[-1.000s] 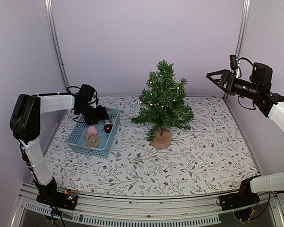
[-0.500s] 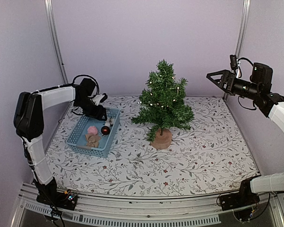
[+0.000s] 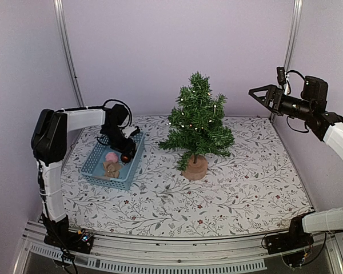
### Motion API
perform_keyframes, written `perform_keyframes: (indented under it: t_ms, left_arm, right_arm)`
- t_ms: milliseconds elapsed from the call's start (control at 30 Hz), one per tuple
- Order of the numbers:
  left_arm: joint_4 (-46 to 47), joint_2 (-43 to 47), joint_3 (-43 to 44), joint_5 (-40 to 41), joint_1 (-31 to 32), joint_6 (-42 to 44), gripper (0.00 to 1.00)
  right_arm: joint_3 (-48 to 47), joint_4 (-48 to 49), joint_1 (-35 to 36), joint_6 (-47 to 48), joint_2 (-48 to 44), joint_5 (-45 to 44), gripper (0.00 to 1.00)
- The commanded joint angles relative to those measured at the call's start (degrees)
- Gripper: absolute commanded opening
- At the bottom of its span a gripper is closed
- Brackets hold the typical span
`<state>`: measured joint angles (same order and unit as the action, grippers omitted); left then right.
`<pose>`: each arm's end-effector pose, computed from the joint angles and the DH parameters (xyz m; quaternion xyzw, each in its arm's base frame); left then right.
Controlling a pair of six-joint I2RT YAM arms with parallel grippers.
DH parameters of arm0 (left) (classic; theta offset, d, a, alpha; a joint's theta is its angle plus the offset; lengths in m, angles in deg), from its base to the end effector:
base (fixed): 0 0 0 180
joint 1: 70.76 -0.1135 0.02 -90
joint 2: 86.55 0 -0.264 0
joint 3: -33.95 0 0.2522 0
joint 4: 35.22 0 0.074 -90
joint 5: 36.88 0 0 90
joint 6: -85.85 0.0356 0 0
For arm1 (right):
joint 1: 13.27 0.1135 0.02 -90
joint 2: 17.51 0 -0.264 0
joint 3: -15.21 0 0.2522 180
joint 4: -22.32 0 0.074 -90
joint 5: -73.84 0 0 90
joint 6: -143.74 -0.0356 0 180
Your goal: Decorate the small christmas tree
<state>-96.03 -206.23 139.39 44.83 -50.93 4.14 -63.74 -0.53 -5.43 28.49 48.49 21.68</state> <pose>0.3965 -0.1484 0.1753 0.2494 0.9570 -0.0843 0.1219 0.2536 0.0570 0.3936 -0.0966 0.7474 0.4113 0.5128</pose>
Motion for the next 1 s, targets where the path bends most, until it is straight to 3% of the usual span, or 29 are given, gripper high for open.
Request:
perform_keyframes:
  t_ms: [0,467,700,967]
  left_arm:
    - [-3.28,-1.21,1.18,3.59,0.57,-0.43,0.63]
    - [-5.91,-3.25,2.39,6.73,0.25,-2.34,0.62]
    - [-6.41,-2.54,1.58,6.38,-0.18,-3.09,0.68]
    - [-7.39,-1.26,1.06,6.12,-1.48,-4.28,0.62]
  right_arm:
    - [-1.29,0.02,-0.23,0.40,0.37,-0.08,0.99]
    - [-1.31,0.38,-0.23,0.47,0.76,0.24,0.99]
    - [-0.82,0.38,-0.21,0.40,0.24,0.10,0.99]
    - [-0.47,0.46,-0.19,0.42,0.05,0.19,0.99]
